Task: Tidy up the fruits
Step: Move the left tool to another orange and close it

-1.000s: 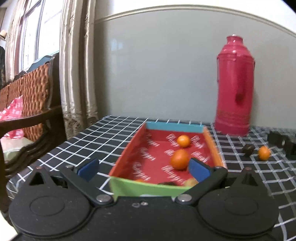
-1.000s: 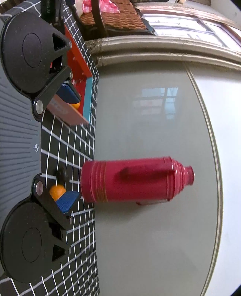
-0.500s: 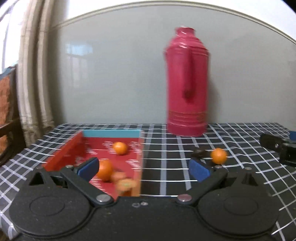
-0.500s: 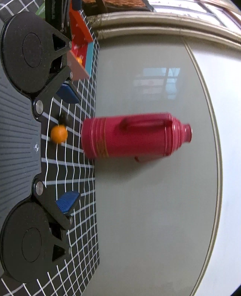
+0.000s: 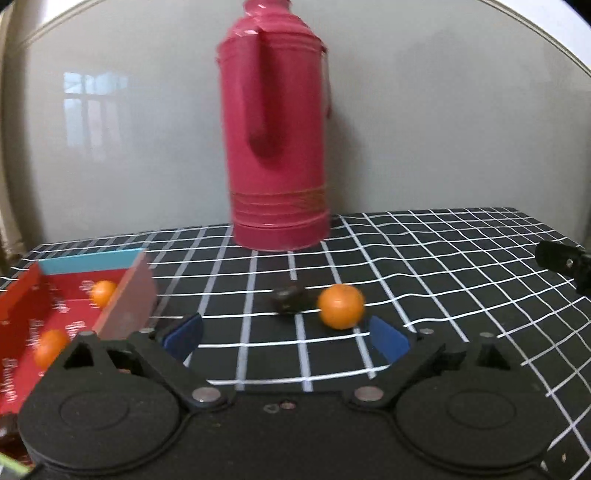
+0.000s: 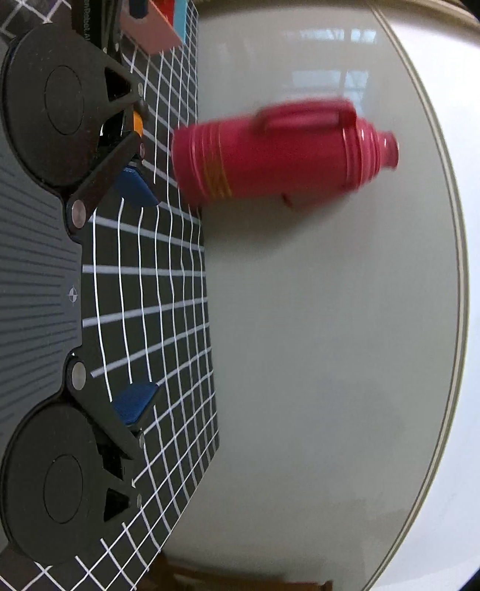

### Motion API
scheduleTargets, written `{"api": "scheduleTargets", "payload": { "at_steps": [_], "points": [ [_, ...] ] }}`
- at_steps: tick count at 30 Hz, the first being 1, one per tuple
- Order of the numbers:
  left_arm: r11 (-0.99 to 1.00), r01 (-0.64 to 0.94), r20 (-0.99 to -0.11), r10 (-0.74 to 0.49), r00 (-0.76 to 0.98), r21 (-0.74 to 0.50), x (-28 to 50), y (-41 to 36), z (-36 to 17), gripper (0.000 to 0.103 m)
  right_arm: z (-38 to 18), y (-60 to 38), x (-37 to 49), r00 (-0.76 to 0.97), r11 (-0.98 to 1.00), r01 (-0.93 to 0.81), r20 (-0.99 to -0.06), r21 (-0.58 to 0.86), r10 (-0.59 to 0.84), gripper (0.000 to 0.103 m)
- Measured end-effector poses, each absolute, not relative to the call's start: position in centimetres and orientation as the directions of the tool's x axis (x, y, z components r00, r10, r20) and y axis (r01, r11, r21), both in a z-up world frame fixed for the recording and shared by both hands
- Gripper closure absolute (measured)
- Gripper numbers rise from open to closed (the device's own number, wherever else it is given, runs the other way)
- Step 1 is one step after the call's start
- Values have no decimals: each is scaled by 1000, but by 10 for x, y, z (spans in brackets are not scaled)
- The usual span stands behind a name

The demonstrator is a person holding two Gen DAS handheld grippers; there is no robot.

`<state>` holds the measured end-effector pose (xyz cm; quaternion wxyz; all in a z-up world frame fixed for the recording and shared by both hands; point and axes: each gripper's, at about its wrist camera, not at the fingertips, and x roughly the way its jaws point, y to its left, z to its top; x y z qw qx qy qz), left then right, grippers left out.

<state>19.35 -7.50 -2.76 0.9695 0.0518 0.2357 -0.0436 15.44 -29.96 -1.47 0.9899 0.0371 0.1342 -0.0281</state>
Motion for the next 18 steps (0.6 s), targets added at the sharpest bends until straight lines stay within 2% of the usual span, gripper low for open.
{"api": "scheduleTargets", "payload": {
  "at_steps": [7, 12, 15, 18],
  "points": [
    [982, 154, -513, -79, 855, 106, 226, -105, -40, 33, -18, -324, 169, 954, 992, 107, -287, 73, -82, 3],
    [978, 170, -538, -81, 839, 118, 238, -114, -45, 41, -21, -342, 172, 950, 987, 133, -296, 94, -100, 3],
    [978, 174, -570, -80, 817, 112, 245, -114, -47, 52, -20, -347, 171, 951, 985, 138, -292, 102, -103, 3],
    [981, 179, -599, -96, 795, 80, 255, -112, -50, 72, -20, -346, 170, 952, 985, 133, -291, 106, -97, 3]
  ]
}}
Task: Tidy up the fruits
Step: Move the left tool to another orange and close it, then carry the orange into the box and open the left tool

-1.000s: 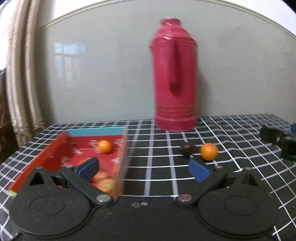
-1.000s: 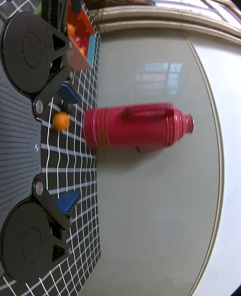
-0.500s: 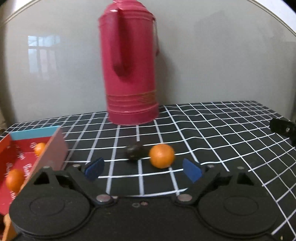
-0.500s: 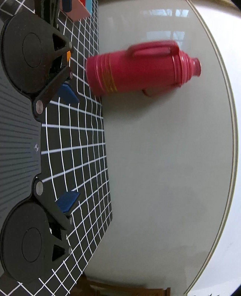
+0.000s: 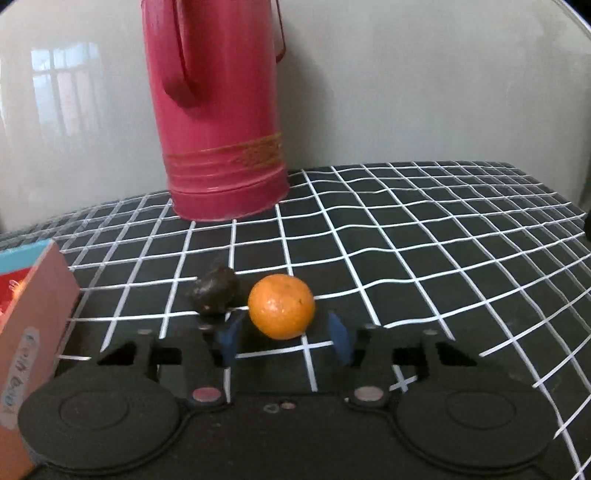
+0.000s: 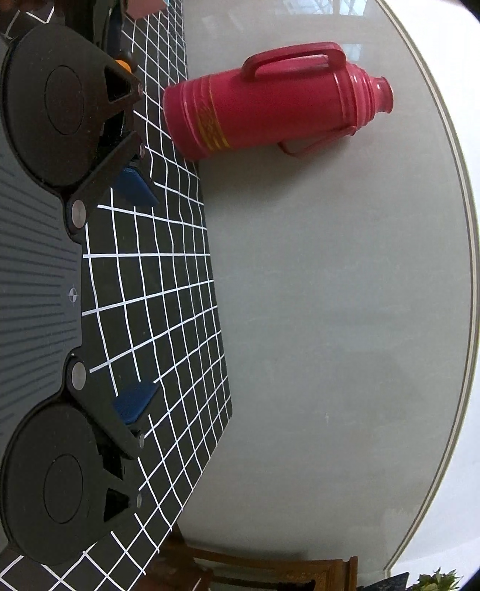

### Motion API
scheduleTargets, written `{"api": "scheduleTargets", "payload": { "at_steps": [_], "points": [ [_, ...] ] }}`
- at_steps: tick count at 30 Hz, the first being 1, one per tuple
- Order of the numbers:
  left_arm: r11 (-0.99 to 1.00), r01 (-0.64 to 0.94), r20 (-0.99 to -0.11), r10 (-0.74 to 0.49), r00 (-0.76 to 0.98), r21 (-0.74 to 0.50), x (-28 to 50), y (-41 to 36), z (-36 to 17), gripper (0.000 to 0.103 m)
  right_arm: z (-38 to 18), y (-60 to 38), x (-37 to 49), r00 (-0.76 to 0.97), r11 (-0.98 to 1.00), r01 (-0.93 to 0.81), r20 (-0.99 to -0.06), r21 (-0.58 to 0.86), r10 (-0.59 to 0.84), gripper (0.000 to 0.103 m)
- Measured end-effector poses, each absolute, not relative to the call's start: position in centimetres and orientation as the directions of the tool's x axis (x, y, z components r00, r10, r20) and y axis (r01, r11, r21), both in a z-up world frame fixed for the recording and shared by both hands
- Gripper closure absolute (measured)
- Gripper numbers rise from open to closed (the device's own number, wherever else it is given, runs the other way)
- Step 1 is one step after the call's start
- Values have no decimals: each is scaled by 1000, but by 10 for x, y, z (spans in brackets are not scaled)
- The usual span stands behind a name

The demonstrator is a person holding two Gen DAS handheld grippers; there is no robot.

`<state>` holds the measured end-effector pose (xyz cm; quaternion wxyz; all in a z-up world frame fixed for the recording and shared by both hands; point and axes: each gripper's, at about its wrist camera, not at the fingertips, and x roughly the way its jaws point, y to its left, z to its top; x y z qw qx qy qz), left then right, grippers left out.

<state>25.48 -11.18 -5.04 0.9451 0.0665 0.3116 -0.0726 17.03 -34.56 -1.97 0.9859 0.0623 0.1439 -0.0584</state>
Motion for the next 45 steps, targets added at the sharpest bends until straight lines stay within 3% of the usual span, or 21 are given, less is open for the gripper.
{"api": "scheduleTargets", "payload": {
  "at_steps": [2, 19, 32, 45],
  "points": [
    [982, 173, -596, -92, 798, 80, 257, -110, -51, 76, -19, -344, 170, 953, 987, 128, -289, 101, -94, 3],
    [978, 182, -489, -110, 866, 102, 180, -90, -16, 76, -18, -315, 168, 956, 994, 69, -291, 87, -41, 3],
    [991, 21, -389, 31, 921, 129, 127, -30, 8, 76, -14, -279, 159, 952, 991, -3, -304, 132, 43, 3],
    [980, -178, -414, 200, 888, 92, 120, 65, 6, 76, -12, -211, 164, 937, 981, -111, -311, 160, 157, 3]
  ]
}}
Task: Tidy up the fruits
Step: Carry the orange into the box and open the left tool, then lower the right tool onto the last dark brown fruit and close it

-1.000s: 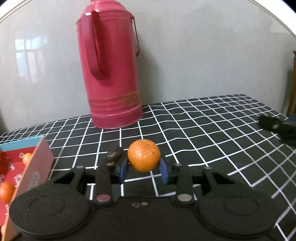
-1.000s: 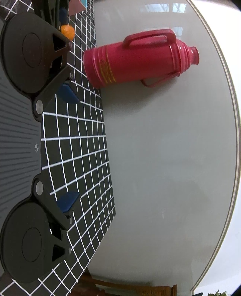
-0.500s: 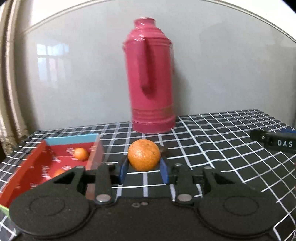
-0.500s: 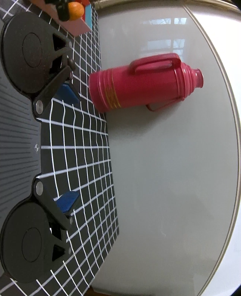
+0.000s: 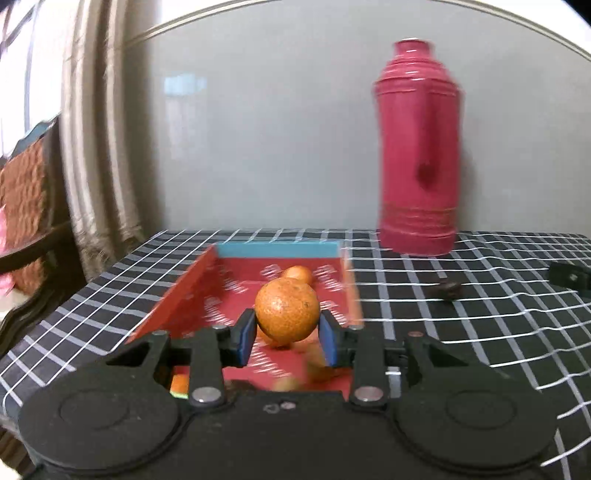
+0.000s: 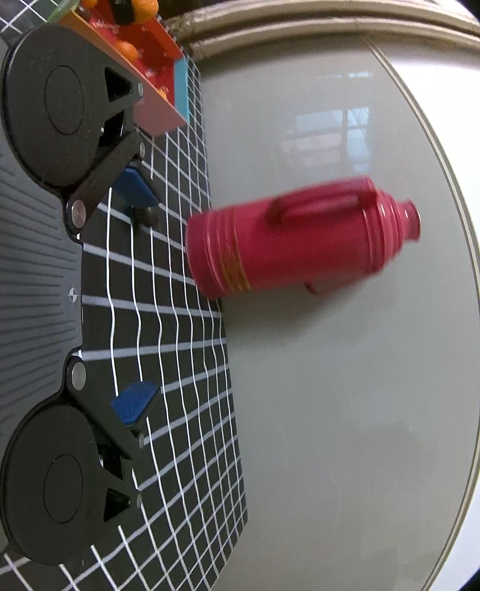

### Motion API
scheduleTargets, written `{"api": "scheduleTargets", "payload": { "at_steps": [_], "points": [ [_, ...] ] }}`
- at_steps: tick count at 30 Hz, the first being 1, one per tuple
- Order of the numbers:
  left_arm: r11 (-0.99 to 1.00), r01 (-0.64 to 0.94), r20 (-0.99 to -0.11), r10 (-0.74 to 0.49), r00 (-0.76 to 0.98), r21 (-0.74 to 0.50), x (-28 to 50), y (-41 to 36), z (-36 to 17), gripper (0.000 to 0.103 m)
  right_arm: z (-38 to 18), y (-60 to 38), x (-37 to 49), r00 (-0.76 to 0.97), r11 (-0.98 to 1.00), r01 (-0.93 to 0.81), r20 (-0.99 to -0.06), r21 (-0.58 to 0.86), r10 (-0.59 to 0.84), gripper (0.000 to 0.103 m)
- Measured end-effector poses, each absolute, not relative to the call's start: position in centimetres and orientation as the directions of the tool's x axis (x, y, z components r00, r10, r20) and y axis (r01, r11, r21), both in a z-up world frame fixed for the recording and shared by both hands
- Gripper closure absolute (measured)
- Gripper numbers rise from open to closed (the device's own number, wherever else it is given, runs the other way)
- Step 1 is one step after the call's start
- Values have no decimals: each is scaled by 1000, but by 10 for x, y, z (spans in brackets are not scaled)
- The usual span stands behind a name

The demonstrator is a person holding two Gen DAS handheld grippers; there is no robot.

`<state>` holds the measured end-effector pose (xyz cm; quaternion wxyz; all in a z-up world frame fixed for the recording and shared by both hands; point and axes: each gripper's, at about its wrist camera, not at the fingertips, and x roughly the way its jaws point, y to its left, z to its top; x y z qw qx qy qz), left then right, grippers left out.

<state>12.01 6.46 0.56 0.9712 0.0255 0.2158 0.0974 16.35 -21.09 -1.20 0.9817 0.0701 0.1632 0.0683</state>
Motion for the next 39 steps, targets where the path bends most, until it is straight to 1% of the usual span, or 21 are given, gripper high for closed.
{"api": "scheduleTargets", "payload": {
  "at_steps": [3, 4, 5, 6, 7, 8, 9, 11, 15, 23, 26, 33, 35, 39],
  "points": [
    [974, -212, -424, 226, 877, 80, 120, 85, 5, 76, -13, -195, 164, 934, 980, -141, -309, 138, 178, 3],
    [973, -219, -429, 230, 873, 75, 120, 90, 3, 74, -13, -191, 163, 934, 980, -147, -308, 131, 182, 3],
    [972, -225, -440, 231, 868, 66, 121, 94, 2, 66, -13, -187, 163, 933, 980, -153, -308, 126, 185, 3],
    [969, -241, -439, 240, 866, 55, 120, 97, 2, 55, -14, -184, 163, 932, 980, -158, -309, 123, 189, 3],
    [964, -260, -424, 256, 869, 49, 116, 99, 3, 20, -14, -182, 163, 931, 979, -161, -311, 122, 192, 3],
    [958, -281, -389, 279, 878, 54, 111, 99, 6, 11, -15, -180, 163, 930, 979, -163, -312, 121, 193, 3],
    [957, -284, -358, 288, 888, 67, 107, 98, 9, 11, -15, -178, 163, 930, 979, -163, -313, 122, 194, 3],
    [958, -276, -345, 286, 894, 82, 104, 95, 10, 10, -16, -176, 165, 928, 978, -166, -316, 123, 197, 3],
    [955, -286, -350, 297, 888, 84, 105, 96, 10, 6, -17, -176, 165, 926, 979, -173, -320, 111, 200, 3],
    [943, -320, -358, 330, 873, 90, 107, 104, 8, 6, -17, -174, 169, 922, 977, -184, -326, 108, 210, 3],
    [942, -320, -362, 333, 871, 98, 107, 106, 6, 6, -18, -167, 169, 922, 978, -199, -325, 64, 209, 3],
    [934, -349, -378, 351, 857, 77, 106, 123, 4, 6, -23, -149, 177, 920, 970, -241, -326, -32, 218, 3],
    [929, -364, -375, 363, 853, 72, 104, 128, 5, 6, -24, -144, 183, 916, 967, -251, -334, -40, 223, 3],
    [917, -394, -379, 385, 841, 58, 100, 144, 5, 6, -28, -134, 205, 897, 967, -252, -382, -32, 221, 3]
  ]
}}
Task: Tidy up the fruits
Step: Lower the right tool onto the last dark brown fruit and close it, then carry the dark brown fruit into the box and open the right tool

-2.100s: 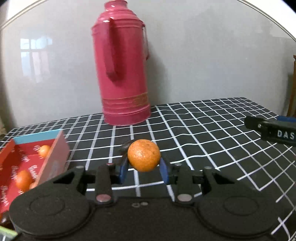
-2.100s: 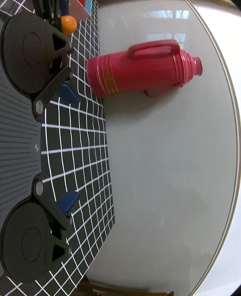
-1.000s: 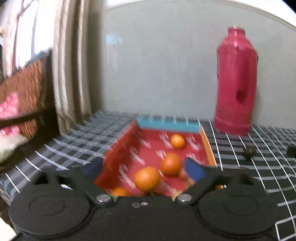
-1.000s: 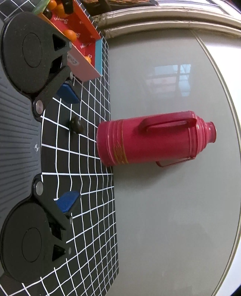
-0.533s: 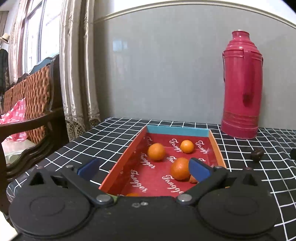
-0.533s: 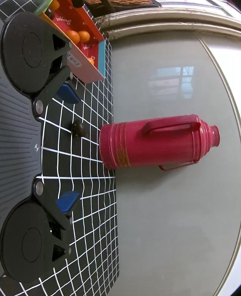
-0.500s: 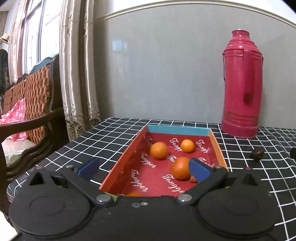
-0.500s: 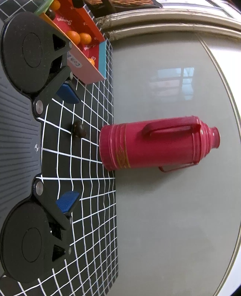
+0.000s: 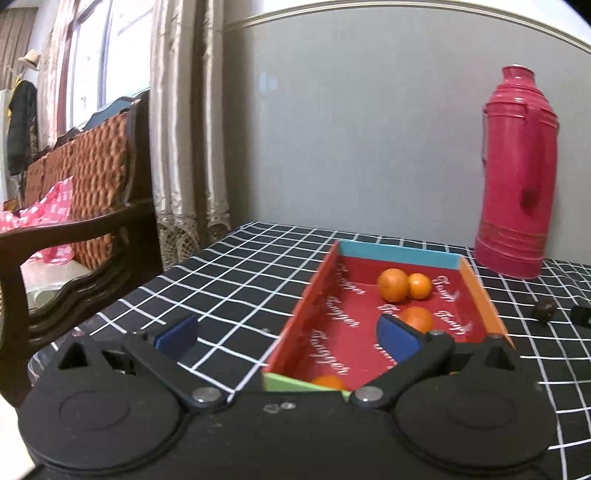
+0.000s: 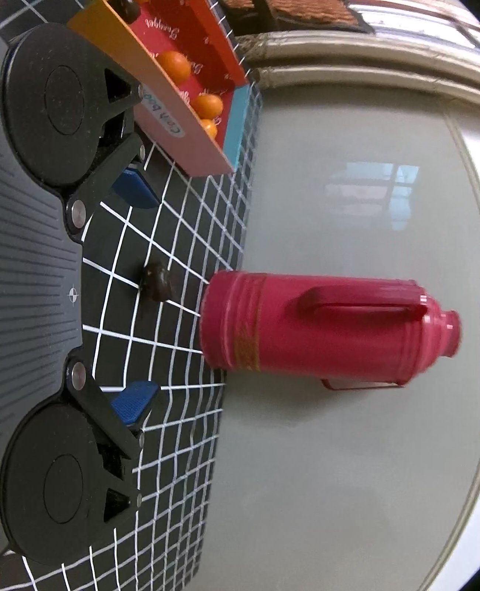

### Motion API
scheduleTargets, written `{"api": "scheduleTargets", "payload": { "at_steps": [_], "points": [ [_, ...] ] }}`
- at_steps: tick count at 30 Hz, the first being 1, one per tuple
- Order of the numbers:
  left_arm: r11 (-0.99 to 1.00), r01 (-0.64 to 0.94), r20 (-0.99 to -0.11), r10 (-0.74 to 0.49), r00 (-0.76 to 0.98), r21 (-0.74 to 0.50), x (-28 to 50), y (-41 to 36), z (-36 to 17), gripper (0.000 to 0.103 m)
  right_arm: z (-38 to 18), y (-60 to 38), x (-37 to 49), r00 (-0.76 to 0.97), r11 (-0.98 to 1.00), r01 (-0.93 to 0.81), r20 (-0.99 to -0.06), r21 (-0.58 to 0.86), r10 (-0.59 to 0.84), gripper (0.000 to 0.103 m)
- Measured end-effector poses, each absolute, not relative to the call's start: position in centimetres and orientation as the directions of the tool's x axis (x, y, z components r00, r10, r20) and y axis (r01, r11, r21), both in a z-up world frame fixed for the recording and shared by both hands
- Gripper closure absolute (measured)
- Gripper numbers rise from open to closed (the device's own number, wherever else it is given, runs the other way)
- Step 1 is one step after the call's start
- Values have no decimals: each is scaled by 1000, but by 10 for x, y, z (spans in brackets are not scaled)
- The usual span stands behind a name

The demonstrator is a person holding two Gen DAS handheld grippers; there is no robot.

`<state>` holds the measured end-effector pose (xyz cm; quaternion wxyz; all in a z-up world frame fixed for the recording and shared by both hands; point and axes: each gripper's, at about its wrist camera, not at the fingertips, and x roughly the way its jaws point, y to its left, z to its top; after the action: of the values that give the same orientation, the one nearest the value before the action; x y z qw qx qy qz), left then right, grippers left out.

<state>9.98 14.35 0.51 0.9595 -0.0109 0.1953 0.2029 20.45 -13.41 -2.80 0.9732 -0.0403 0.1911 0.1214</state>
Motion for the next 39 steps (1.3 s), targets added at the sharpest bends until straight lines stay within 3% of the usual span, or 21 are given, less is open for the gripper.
{"api": "scheduleTargets", "payload": {
  "at_steps": [7, 8, 9, 11, 22, 23, 24, 26, 39],
  "points": [
    [898, -437, -395, 418, 818, 47, 94, 170, 4, 6, -32, -120, 239, 880, 966, -254, -427, -54, 207, 4],
    [897, -439, -394, 422, 817, 49, 93, 172, 4, 6, -32, -119, 244, 879, 965, -255, -430, -55, 208, 8],
    [895, -443, -394, 426, 815, 51, 93, 174, 4, 6, -32, -118, 249, 874, 964, -260, -437, -54, 211, 19],
    [892, -449, -397, 430, 811, 50, 93, 177, 4, 6, -35, -117, 261, 861, 964, -261, -465, -58, 205, 28],
    [894, -444, -402, 427, 810, 54, 94, 182, 3, 6, -52, -113, 298, 808, 963, -263, -560, -67, 182, 28],
    [893, -446, -402, 429, 809, 57, 94, 182, 2, 6, -53, -114, 300, 801, 963, -262, -570, -57, 184, 41],
    [893, -447, -402, 430, 808, 57, 94, 182, 2, 6, -53, -116, 303, 799, 965, -261, -570, -39, 193, 60],
    [893, -447, -404, 428, 808, 52, 94, 183, 2, 6, -53, -120, 305, 787, 963, -270, -575, 4, 223, 65],
    [905, -422, -398, 403, 824, 43, 95, 168, 3, 6, -20, -116, 244, 833, 954, -299, -496, -33, 244, 66]
  ]
}}
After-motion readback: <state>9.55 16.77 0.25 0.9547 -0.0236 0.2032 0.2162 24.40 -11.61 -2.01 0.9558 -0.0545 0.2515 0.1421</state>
